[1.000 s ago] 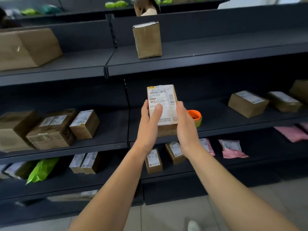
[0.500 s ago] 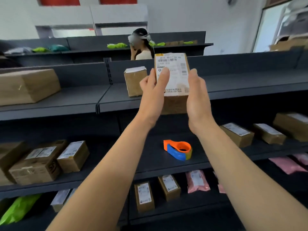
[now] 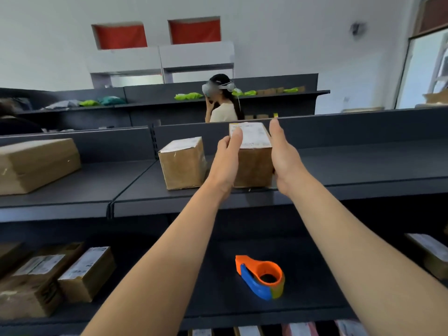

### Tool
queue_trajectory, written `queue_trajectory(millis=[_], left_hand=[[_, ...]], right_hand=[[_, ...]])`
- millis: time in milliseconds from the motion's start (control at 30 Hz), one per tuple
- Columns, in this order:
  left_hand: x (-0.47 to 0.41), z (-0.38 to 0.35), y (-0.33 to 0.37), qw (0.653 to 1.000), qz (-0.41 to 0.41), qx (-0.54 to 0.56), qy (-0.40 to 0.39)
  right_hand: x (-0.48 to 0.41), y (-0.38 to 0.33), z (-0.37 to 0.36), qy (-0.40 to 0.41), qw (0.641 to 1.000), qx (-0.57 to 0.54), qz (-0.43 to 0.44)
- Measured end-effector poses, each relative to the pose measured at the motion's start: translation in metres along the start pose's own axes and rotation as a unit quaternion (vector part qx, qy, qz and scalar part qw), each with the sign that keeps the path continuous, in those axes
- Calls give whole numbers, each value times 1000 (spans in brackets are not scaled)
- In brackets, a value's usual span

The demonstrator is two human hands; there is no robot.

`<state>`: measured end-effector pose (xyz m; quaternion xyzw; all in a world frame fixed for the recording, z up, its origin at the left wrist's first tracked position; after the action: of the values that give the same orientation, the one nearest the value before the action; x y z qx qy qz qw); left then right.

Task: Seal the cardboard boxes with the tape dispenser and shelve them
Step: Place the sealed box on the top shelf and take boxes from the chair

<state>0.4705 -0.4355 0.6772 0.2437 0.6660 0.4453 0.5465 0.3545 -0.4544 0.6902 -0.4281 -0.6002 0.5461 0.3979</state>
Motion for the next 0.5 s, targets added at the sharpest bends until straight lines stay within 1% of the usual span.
queue_trajectory(millis=[133, 300, 400, 500], left_hand=[[-9, -8, -13, 1000, 17, -15, -3], [-23, -10, -28, 998, 41, -38, 9], [-26, -10, -29, 998, 48, -43, 14], [-24, -4, -29, 998, 47, -36, 32]], right_hand=[[-29, 8, 4, -9, 999, 9, -38], [-51, 15, 8, 9, 997, 22, -71], [-53, 14, 12, 16, 998, 23, -60], [-51, 10, 15, 14, 999, 32, -26]])
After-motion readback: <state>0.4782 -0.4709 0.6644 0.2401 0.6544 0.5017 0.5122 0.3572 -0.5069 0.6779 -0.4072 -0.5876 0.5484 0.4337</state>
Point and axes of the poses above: each hand's wrist, its own x-axis away from the middle knuckle, its own z-axis out of the back of the hand, y = z × x, the point moved 6 cm from there along -x, towards the middle knuckle, and after that the axes turned 13 degrees about -z, right-handed, at the moved point
